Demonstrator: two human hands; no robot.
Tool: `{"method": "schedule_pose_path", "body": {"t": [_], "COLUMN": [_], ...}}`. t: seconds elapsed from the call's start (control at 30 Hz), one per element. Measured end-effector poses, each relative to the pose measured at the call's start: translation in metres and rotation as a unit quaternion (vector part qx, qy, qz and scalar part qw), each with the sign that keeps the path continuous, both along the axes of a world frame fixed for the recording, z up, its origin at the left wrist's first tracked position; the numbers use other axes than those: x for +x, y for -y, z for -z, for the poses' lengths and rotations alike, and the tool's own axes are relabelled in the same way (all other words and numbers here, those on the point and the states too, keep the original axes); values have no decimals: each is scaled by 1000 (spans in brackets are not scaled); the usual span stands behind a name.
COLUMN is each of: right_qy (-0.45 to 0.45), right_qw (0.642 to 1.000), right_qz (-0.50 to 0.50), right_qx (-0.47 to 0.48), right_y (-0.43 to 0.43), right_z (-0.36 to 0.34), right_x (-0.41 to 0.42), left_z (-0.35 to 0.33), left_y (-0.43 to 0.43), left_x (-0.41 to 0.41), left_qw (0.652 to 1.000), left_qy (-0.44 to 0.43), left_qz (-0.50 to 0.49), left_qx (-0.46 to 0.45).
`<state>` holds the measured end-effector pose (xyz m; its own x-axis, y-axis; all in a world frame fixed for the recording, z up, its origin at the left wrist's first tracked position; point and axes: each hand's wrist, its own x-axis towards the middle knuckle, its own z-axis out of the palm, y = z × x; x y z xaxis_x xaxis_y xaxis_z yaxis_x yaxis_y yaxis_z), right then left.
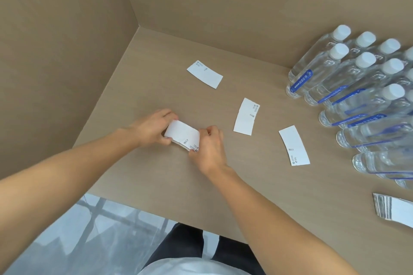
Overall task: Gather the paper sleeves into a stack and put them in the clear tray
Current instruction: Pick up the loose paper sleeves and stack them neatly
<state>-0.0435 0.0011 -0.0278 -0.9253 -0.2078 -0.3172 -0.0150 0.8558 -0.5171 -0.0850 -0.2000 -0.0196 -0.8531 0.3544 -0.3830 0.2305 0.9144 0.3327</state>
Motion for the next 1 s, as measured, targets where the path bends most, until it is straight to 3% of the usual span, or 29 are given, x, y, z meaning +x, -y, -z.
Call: {"method": "schedule_pose_path", "body": {"t": [0.3, 0.67, 1.0], "right_qy": [6, 30, 42], "right_qw": [1000, 992, 990], "right_qz": [20, -81, -72], "right_qx": [0, 96, 114], "right_y": [2, -31, -32], "right_z": [16, 16, 11], "right_x": [11, -6, -4], "left_z": [17, 23, 22], "left_y": [-2, -33, -38], "left_x": [12, 51, 45], "left_qw": [993, 975, 992], "left_qy": [23, 39, 46], "left_qz": [-62, -162, -97], "left_qx": [100, 148, 59]}}
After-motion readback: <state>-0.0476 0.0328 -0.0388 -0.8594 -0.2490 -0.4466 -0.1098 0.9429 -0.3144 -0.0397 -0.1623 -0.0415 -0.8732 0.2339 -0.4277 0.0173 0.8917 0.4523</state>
